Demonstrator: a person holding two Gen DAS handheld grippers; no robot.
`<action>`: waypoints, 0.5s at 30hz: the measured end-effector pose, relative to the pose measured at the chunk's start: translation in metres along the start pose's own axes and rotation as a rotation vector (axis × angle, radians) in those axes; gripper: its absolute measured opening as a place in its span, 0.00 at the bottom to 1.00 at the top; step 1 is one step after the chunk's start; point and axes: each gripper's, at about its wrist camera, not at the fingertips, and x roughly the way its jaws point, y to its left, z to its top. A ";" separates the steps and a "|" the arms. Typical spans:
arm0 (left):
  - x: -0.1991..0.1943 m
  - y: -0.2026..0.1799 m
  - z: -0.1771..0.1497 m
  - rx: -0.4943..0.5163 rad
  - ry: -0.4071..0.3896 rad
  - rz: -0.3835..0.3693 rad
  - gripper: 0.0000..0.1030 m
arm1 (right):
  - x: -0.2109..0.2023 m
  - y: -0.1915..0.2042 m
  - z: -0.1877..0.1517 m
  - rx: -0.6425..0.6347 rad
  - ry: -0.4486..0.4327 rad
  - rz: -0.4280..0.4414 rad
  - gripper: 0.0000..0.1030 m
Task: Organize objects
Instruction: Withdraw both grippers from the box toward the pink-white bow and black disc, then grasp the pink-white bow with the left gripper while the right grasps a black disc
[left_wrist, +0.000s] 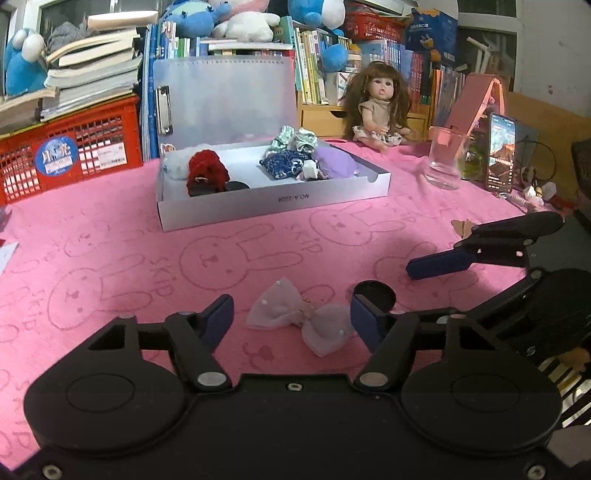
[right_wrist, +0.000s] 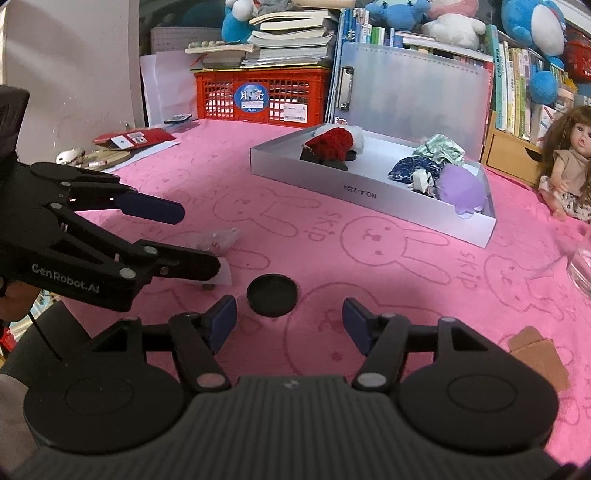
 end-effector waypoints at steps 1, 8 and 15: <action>0.001 0.001 0.000 -0.006 0.005 -0.004 0.59 | 0.001 0.001 0.000 -0.003 0.002 0.000 0.73; 0.010 0.002 -0.001 -0.035 0.027 -0.016 0.57 | 0.003 0.002 -0.001 -0.006 -0.005 0.004 0.73; 0.013 0.001 -0.001 -0.059 0.028 -0.020 0.42 | 0.004 0.003 -0.001 0.002 -0.017 0.011 0.68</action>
